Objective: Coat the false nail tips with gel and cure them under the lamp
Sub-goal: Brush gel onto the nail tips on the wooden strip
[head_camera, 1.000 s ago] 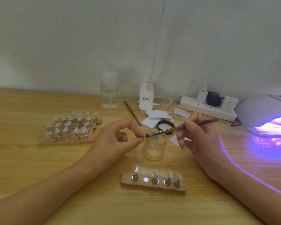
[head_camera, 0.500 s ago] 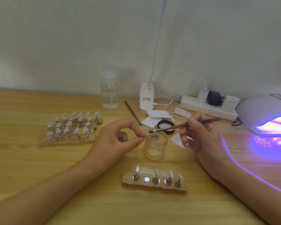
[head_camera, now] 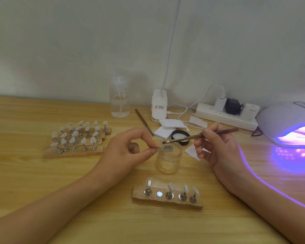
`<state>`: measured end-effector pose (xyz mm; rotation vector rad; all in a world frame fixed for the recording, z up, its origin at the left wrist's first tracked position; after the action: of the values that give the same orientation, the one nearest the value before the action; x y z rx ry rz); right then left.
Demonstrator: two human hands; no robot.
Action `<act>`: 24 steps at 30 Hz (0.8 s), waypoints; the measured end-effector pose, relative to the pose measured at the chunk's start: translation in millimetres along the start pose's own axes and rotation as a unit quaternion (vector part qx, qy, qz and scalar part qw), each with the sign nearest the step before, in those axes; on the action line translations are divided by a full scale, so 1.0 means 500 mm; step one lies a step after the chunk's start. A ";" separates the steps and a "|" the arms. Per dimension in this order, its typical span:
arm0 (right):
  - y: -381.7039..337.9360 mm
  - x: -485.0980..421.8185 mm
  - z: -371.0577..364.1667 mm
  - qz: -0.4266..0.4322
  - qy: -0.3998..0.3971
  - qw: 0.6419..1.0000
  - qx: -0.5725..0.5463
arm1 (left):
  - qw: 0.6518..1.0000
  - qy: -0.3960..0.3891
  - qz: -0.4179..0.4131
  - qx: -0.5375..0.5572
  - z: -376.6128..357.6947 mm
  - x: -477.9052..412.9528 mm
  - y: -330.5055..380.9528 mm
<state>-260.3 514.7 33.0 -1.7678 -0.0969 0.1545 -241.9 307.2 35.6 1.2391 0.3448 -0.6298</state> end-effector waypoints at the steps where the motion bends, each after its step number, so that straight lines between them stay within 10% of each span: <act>1: -0.002 0.000 0.000 0.004 -0.006 1.000 -0.009 | 1.000 0.000 -0.001 -0.001 0.001 0.000 0.000; 24: -0.008 0.005 -0.011 0.021 -0.015 0.999 0.019 | 1.000 -0.003 0.014 0.002 -0.002 0.001 -0.002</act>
<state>-256.8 510.7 37.6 -1.7307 -0.0784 0.2129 -241.9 307.8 34.1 1.2437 0.3215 -0.6094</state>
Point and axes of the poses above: each hand's wrist, its own x-axis away from the middle knuckle, its own z-axis out of the back of the hand, y = z × x, the point moved 10 cm from there along -x, towards the middle knuckle, and after that the axes turned 13 degrees about -z, right-handed, at the moved point
